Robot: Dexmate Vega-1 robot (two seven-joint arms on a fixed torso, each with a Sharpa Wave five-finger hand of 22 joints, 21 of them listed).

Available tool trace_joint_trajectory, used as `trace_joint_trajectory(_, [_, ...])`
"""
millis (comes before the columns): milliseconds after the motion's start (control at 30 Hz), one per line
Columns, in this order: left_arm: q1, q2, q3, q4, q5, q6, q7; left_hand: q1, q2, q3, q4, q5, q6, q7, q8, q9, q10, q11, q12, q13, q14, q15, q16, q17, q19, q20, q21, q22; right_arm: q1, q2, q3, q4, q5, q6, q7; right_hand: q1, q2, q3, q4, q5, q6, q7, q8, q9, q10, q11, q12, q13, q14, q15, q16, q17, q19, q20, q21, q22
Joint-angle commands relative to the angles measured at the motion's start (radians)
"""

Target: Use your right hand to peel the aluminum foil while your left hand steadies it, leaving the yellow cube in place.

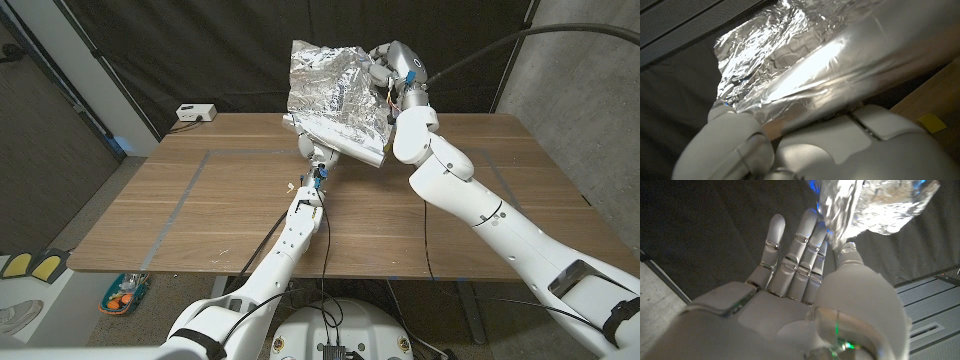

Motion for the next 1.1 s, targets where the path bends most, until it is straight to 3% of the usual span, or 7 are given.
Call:
trace_joint_trajectory(33, [0.005, 0.003, 0.004, -0.011, -0.004, -0.002, 0.005, 0.002, 0.005, -0.011, 0.000, 0.009, -0.005, 0.000, 0.010, 0.007, 0.000, 0.001, 0.006, 0.002, -0.004, -0.023, -0.006, 0.005, 0.009, 0.001, -0.005, 0.003, 0.030, -0.065, -0.012, -0.021, 0.052, -0.011, 0.166, -0.160, -0.064, -0.082, 0.068, 0.019, -0.164, 0.019, 0.002, -0.043, -0.198, 0.041, -0.154, -0.084, -0.166, 0.081, -0.113, -0.097, -0.094, 0.010, -0.030, -0.019])
trace_joint_trajectory(167, [0.007, 0.003, 0.005, -0.014, -0.006, -0.004, 0.002, 0.002, 0.008, -0.015, 0.004, 0.010, -0.006, 0.003, 0.013, 0.012, 0.001, 0.002, 0.005, 0.000, -0.004, -0.022, -0.008, 0.006, 0.010, 0.002, -0.008, 0.003, 0.011, -0.065, 0.014, -0.007, 0.094, 0.056, 0.151, -0.288, -0.108, -0.158, 0.115, 0.041, -0.239, 0.036, 0.009, -0.063, -0.326, 0.084, -0.221, -0.151, -0.321, 0.168, -0.209, -0.150, -0.221, 0.114, -0.126, -0.036])
trace_joint_trajectory(267, [0.012, 0.004, 0.005, -0.020, -0.007, -0.004, 0.003, 0.004, 0.013, -0.016, 0.006, 0.012, -0.004, 0.003, 0.017, 0.016, 0.001, 0.002, 0.005, -0.001, -0.002, -0.020, -0.008, 0.008, 0.009, 0.001, -0.010, 0.003, -0.005, -0.056, 0.030, 0.005, 0.113, 0.097, 0.123, -0.373, -0.098, -0.194, 0.136, 0.053, -0.288, 0.034, 0.010, -0.068, -0.399, 0.101, -0.239, -0.193, -0.423, 0.202, -0.233, -0.178, -0.331, 0.191, -0.238, -0.038])
trace_joint_trajectory(533, [0.027, 0.011, 0.003, -0.046, -0.018, 0.007, 0.010, 0.008, 0.040, -0.012, 0.017, 0.018, -0.001, 0.003, 0.024, 0.024, 0.005, 0.008, 0.009, 0.000, 0.001, -0.018, -0.010, 0.010, 0.010, 0.003, -0.015, 0.004, -0.023, -0.043, 0.034, -0.010, 0.104, 0.089, 0.086, -0.415, -0.079, -0.208, 0.138, 0.061, -0.320, 0.028, 0.009, -0.070, -0.429, 0.134, -0.239, -0.219, -0.492, 0.230, -0.237, -0.199, -0.388, 0.218, -0.301, -0.037])
trace_joint_trajectory(700, [0.044, 0.025, 0.001, -0.078, -0.025, 0.020, 0.035, 0.073, 0.224, 0.060, 0.053, 0.027, 0.074, -0.006, 0.070, 0.047, 0.050, 0.011, 0.030, -0.002, 0.032, -0.016, -0.012, 0.019, 0.005, 0.006, -0.032, 0.005, -0.042, -0.037, 0.035, -0.031, 0.086, 0.081, 0.053, -0.420, -0.072, -0.209, 0.137, 0.062, -0.326, 0.027, 0.009, -0.070, -0.440, 0.131, -0.241, -0.224, -0.505, 0.230, -0.238, -0.203, -0.396, 0.225, -0.312, -0.037])
trace_joint_trajectory(767, [0.051, 0.035, 0.002, -0.094, -0.026, 0.028, 0.043, 0.087, 0.245, 0.078, 0.059, 0.026, 0.090, -0.008, 0.077, 0.049, 0.054, 0.010, 0.034, 0.000, 0.037, -0.017, -0.013, 0.020, 0.004, 0.004, -0.036, 0.004, -0.050, -0.033, 0.038, -0.038, 0.079, 0.081, 0.036, -0.421, -0.070, -0.209, 0.137, 0.062, -0.329, 0.026, 0.008, -0.070, -0.440, 0.130, -0.241, -0.225, -0.508, 0.230, -0.238, -0.204, -0.397, 0.226, -0.314, -0.037])
trace_joint_trajectory(1100, [0.090, 0.078, 0.003, -0.176, -0.033, 0.051, 0.103, 0.159, 0.258, 0.187, 0.087, 0.012, 0.142, -0.004, 0.095, 0.052, 0.090, 0.009, 0.054, 0.003, 0.081, -0.025, -0.009, 0.025, 0.012, 0.000, -0.045, 0.003, -0.097, -0.044, 0.075, -0.099, 0.031, 0.090, -0.028, -0.438, -0.048, -0.222, 0.120, 0.064, -0.455, -0.006, 0.002, -0.072, -0.564, 0.124, -0.250, -0.266, -0.637, 0.233, -0.242, -0.250, -0.455, 0.262, -0.415, -0.037])
